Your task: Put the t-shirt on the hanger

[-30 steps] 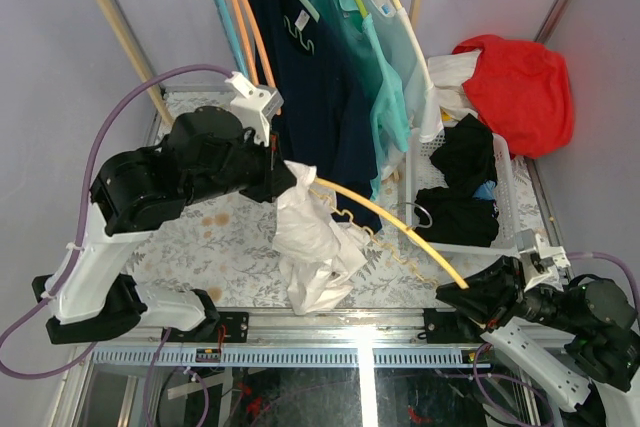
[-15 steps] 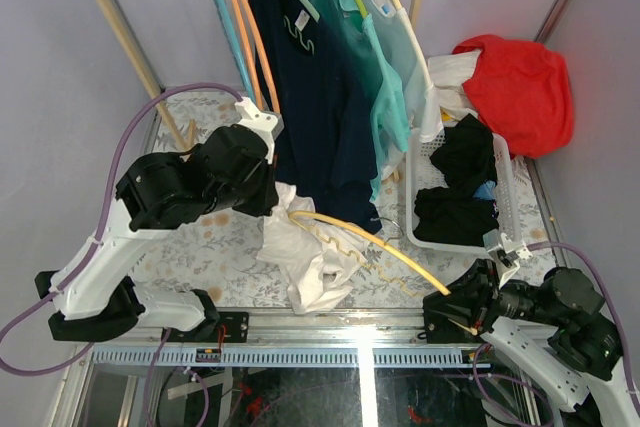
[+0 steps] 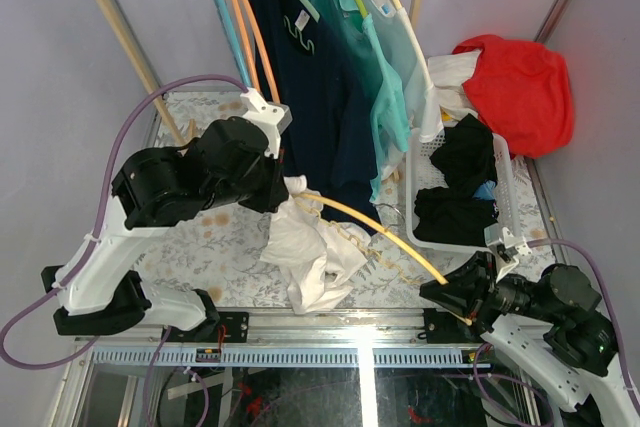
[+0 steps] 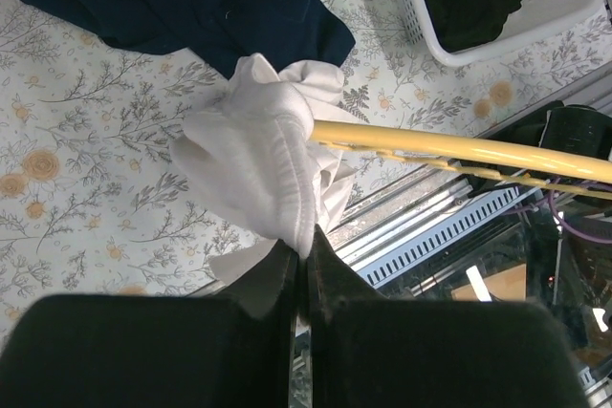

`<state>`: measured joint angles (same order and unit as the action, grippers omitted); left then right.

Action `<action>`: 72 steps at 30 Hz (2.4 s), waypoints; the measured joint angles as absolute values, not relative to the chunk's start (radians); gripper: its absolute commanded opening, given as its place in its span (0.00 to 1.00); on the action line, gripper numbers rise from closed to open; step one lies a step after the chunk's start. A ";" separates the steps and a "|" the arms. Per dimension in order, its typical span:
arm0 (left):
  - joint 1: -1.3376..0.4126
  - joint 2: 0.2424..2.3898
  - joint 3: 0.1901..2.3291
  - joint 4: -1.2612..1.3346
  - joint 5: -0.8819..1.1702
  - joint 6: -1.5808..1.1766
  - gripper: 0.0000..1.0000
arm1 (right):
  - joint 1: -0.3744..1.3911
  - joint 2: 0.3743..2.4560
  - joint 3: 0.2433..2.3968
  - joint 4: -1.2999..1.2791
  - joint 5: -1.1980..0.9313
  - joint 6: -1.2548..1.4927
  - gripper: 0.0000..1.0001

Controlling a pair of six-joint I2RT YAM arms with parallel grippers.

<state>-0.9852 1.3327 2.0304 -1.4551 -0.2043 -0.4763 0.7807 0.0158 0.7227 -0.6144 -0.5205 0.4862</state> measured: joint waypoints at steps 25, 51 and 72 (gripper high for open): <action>-0.989 1.457 2.347 -1.441 -0.050 -0.369 0.00 | 0.781 0.233 0.918 -0.584 -0.624 0.391 0.00; -0.999 1.383 2.346 -1.375 -0.062 -0.381 0.00 | 1.314 0.306 0.961 -0.491 -0.175 0.419 0.00; -0.987 1.368 2.233 -1.478 -0.348 -0.389 0.00 | 1.043 0.915 1.209 -0.458 -0.340 0.216 0.00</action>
<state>-0.9867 1.3682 2.2326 -1.4780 -0.3477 -0.3885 1.0428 0.9146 1.2087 -0.4576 -0.3401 0.2165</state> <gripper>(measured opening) 0.005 0.174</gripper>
